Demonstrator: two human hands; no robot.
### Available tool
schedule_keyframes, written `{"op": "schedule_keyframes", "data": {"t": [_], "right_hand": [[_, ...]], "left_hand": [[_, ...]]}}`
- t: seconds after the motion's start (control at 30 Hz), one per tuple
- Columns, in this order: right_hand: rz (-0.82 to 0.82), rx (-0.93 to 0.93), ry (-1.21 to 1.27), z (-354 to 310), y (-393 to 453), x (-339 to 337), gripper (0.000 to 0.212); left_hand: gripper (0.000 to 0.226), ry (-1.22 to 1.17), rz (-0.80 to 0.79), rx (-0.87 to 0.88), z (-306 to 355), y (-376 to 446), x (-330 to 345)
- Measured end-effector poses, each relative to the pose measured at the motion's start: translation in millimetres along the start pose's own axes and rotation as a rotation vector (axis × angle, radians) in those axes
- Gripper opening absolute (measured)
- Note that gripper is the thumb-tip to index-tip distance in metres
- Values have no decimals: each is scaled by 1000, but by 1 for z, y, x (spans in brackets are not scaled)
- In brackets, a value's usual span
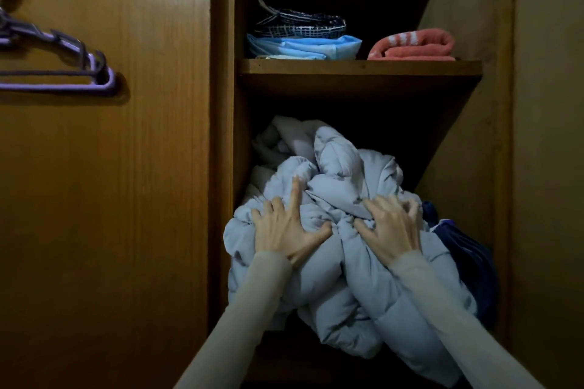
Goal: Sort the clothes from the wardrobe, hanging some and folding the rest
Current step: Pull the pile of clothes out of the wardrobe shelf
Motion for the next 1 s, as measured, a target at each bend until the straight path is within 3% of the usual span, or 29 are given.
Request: {"op": "schedule_keyframes", "data": {"t": [0.17,0.23,0.33,0.43,0.6,0.77,0.93,1.0], "right_hand": [[-88,35,103,-3,-19,9,87],[20,-12,45,-11,-18,-1,77],[250,-143,-60,-21,-18,-15,39],[400,-217,-107,-25,-15,-23,35],[599,-281,-113,-33,14,-50,23],[750,-250,-164,-55,49,-110,27],[765,-249,-215,-82,67,-168,21],[765,-263,-237,-97,67,-193,6]], "left_hand": [[105,135,19,46,3,-20,2],[96,117,53,37,4,-21,-1],[61,110,300,98,10,-25,-20],[40,14,449,135,11,-25,-32],[30,-51,689,117,12,-16,-70],[20,-146,863,92,18,-7,-126],[21,-286,859,103,25,-9,-178],[22,-344,837,108,23,-16,-198]]}}
Point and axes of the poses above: each hand's wrist, its own y-axis towards the middle knuckle, its own x-axis out of the palm, z = x × y, the point moved 9 cm from there along y, towards the middle knuckle, and after that the axes turned 11 degrees about z, right-handed, at the moved point
